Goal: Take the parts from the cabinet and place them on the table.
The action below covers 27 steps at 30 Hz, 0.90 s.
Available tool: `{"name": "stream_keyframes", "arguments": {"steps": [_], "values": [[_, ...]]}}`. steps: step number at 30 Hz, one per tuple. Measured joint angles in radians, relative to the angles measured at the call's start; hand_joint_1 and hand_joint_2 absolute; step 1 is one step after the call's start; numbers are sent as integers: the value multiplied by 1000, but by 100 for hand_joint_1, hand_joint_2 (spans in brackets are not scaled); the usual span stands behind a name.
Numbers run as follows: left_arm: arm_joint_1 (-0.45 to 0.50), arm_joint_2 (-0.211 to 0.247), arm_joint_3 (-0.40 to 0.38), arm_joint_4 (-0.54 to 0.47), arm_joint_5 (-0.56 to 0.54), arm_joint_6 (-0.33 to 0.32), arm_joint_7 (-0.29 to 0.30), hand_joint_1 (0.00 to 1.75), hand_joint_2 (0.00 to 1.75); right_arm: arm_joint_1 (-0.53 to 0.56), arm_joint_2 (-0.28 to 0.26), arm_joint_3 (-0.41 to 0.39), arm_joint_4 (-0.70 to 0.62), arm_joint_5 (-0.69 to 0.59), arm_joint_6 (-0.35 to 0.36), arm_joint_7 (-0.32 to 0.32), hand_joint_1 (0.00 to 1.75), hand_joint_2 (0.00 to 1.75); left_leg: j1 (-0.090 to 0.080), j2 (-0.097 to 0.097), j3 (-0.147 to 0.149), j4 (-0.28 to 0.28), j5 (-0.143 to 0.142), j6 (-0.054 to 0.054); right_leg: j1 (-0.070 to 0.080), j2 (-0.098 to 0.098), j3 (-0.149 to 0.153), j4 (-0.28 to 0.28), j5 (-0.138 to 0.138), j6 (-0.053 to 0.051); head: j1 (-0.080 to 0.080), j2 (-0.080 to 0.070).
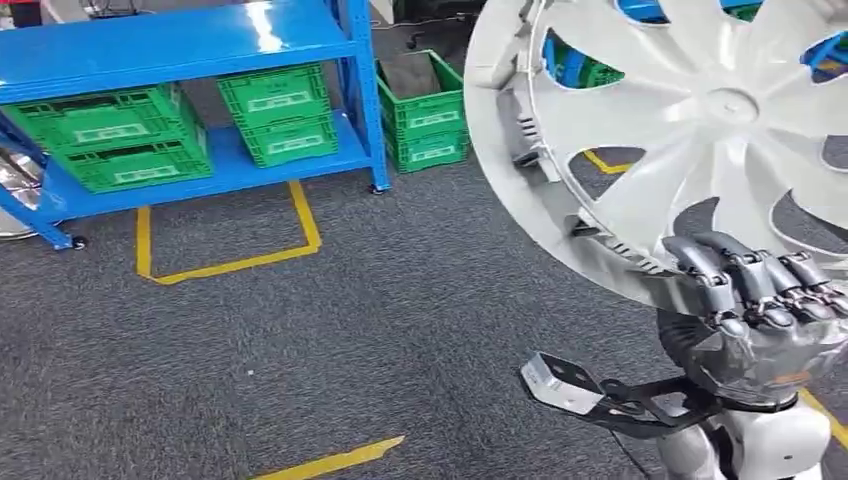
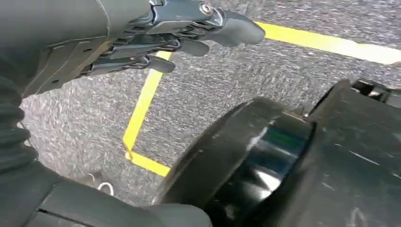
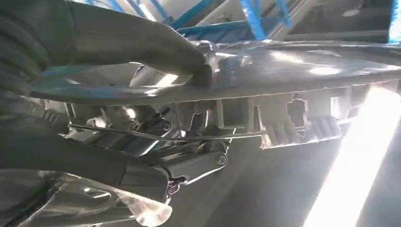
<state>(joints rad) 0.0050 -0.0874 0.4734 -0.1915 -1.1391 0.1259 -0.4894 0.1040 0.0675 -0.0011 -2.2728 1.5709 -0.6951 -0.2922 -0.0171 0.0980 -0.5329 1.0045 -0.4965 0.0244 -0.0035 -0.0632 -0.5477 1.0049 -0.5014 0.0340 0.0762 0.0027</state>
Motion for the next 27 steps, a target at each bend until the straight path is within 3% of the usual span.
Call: {"name": "stream_keyframes", "arguments": {"steps": [2, 3, 4, 5, 7, 8, 9, 10, 12, 13, 14, 18, 19, 20, 21, 22, 24, 25, 26, 27], "values": [[-1, -1, 0, 0, 0, 0, 0, 0, 175, 3, -1, 0, 0, 0, 0, -2, 175, 175, 1, 20, 3, -3, 3, -6, 1, 19, -7, 0, 4, -8, 0, 0], [-2, 0, 0, 0, 0, 0, 0, 0, 175, 3, -1, 0, -1, 0, 0, -3, 175, 175, 1, 18, -1, 1, -7, -13, -9, 31, -3, -11, 14, -18, 0, 0], [-3, 1, 0, 0, 0, 0, -1, 0, 175, 2, -1, 0, -1, 0, 0, -4, 175, 175, 6, -34, -6, 22, -29, -22, -10, 39, -6, -12, 18, -21, -5, 0], [-3, 1, 0, 0, 0, 0, -2, 0, 175, 1, -1, 0, -1, 1, 0, -5, 175, 175, 11, -74, -33, 87, -72, -27, -12, 49, -10, -12, 21, -26, -6, 0], [-2, 2, 0, 0, 0, -3, -3, 0, 175, 3, -1, 0, -1, 0, 0, -7, 175, 175, 17, -91, -99, 249, -149, -35, -12, 70, -15, -12, 24, -30, -6, 0], [-2, 2, 0, 0, 0, -5, -3, 0, 175, 3, -1, 0, -1, 0, 0, -7, 175, 175, 17, -91, -122, 306, -165, -37, -12, 84, -18, -10, 26, -29, -6, 0], [-3, 2, 0, 0, 0, -7, -5, 0, 175, 4, -1, 0, -1, 0, 0, -7, 175, 175, 18, -92, -122, 310, -154, -37, -13, 97, -19, -9, 27, -28, -6, 0], [-4, 2, 0, 0, 0, -7, -6, 0, 175, 4, -1, 0, -1, 0, 0, -7, 175, 175, 20, -93, -101, 271, -120, -37, -14, 111, -19, -6, 28, -27, -7, 0], [-4, 4, 0, 0, 0, -7, -6, 0, 175, 3, -1, 0, -1, 0, 0, -8, 175, 175, 28, -116, -17, 96, -23, -36, -17, 140, -19, 0, 28, -23, -6, 0], [-2, 3, 0, 0, 0, -7, -6, 0, 175, 4, -1, 0, -1, 0, 0, -8, 175, 175, 34, -167, 12, 32, -11, -37, -18, 151, -23, 2, 28, -20, -6, 0], [-2, 3, 0, 2, 0, -8, -6, 0, 175, 0, -1, 0, 0, 1, 0, -8, 175, 175, 36, -202, 14, 16, -19, -38, -14, 166, -33, 11, 30, -11, -7, 0], [-7, 3, 0, 2, 0, -10, -6, 0, 175, 5, -1, 0, -1, 1, 0, -12, 175, 175, 28, -167, 10, 12, -19, -22, -23, 202, -51, 0, 49, 17, -6, 0], [-7, 1, 0, 2, 0, -10, -7, 0, 175, 4, -1, 0, -1, 1, 0, -13, 175, 175, 35, -154, 10, 2, -13, -14, -22, 213, -56, 1, 52, 21, -6, 0], [-8, -1, 0, 2, -1, -11, -8, 0, 175, 8, -1, 0, -1, 0, 0, -17, 175, 175, 36, -134, 12, -2, -8, -6, -19, 166, -71, 18, 34, 21, -4, 0], [-6, 0, 0, 2, -1, -11, -9, 0, 175, 3, -1, 1, 0, 1, 0, -22, 175, 175, 35, -123, 9, -3, -5, 0, -15, 114, -95, 70, -4, 23, 7, 0], [-3, 0, 0, 2, -1, -11, -9, 0, 175, 2, -1, 2, 0, 1, 0, -23, 175, 175, 31, -109, 5, -3, -4, 1, -15, 86, -128, 146, -44, 25, 9, 0], [1, 0, 0, 2, 0, -11, -9, 0, 175, 3, -1, 2, 0, 0, 0, -22, 175, 175, 25, -78, 2, -2, -4, 2, -16, 68, -189, 295, -104, 28, 8, 0], [1, 0, 0, 2, -1, -11, -9, 0, 175, 3, -1, 2, 2, 0, 0, -22, 175, 175, 23, -64, 1, -2, -4, 2, -16, 66, -195, 317, -105, 28, 9, 0], [1, 0, 0, 2, -1, -12, -9, 0, 175, 4, -1, 2, 2, 0, 0, -22, 175, 175, 21, -50, 2, -2, -4, 2, -16, 64, -174, 290, -83, 26, 8, 0], [0, 0, 0, 2, 0, -15, -11, 0, 175, 4, -1, 2, 2, 0, 0, -24, 175, 175, 19, -37, 2, -2, -4, 3, -15, 60, -136, 227, -50, 22, 9, 0]]}}
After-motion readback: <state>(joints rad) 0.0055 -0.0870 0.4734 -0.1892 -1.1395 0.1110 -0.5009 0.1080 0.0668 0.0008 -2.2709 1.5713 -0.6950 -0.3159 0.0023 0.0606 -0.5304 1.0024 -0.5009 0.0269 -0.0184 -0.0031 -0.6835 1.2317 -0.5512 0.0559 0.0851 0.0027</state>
